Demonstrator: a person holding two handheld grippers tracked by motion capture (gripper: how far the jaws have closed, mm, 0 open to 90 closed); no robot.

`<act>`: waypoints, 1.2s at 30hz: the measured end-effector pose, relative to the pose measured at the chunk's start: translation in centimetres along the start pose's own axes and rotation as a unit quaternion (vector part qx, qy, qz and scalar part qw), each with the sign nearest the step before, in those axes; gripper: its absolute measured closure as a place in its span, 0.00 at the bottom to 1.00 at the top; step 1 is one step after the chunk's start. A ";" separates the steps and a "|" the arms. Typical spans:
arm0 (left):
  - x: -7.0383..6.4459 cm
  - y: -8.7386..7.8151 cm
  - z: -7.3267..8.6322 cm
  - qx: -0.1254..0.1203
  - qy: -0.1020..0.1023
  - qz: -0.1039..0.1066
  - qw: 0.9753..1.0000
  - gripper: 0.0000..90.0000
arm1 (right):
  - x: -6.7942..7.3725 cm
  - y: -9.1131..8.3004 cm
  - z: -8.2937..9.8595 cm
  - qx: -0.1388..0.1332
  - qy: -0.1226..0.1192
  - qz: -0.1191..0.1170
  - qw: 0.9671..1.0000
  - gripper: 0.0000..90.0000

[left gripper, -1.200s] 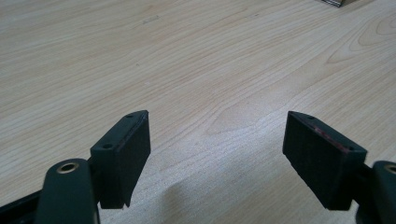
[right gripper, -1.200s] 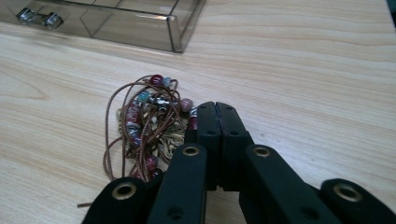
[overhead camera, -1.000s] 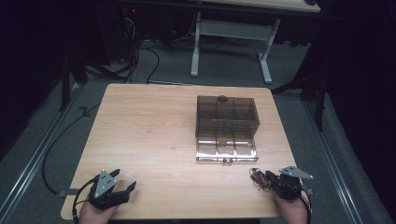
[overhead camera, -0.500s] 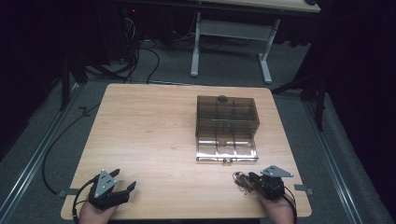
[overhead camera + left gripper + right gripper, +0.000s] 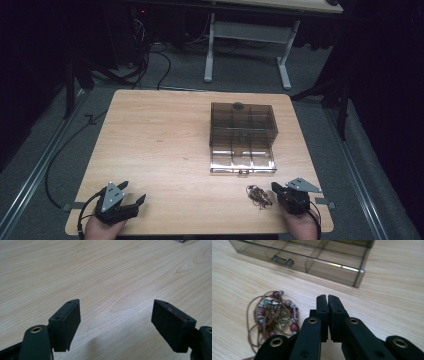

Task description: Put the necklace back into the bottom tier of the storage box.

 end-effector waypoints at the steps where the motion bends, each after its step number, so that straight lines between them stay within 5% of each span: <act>1: 0.0 0.0 0.0 -0.001 0.000 0.000 1.000 0.26 | -0.3 -0.1 0.2 0.003 0.004 0.002 1.000 0.97; 8: -0.1 -0.1 -0.1 -0.007 0.002 0.005 1.000 0.26 | -0.9 -0.6 0.8 0.040 0.020 0.008 0.999 0.93; 15: -0.2 -0.2 0.0 -0.005 0.004 0.011 1.000 0.26 | -0.6 -0.5 0.9 0.084 0.007 0.005 0.996 0.91; 22: -0.3 -0.2 0.0 -0.006 0.009 0.017 1.000 0.25 | -1.0 -0.4 1.0 0.136 0.031 -0.010 0.990 0.88; 32: -0.4 -0.2 0.0 -0.004 0.013 0.022 1.000 0.25 | -0.7 -1.1 0.1 0.186 0.019 -0.028 0.982 0.88; 36: -0.4 -0.2 0.0 -0.005 0.013 0.023 1.000 0.24 | -0.4 -1.3 -0.2 0.218 0.012 -0.039 0.975 0.85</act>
Point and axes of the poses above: each handheld gripper's, and its own axes: y roughly forward along the jaws, z roughly out of its underside, x roughly to its left, the point moved 9 cm from there along y, roughly forward along the jaws, and after that the axes turned 8 degrees about -y, right-handed, at the moved point
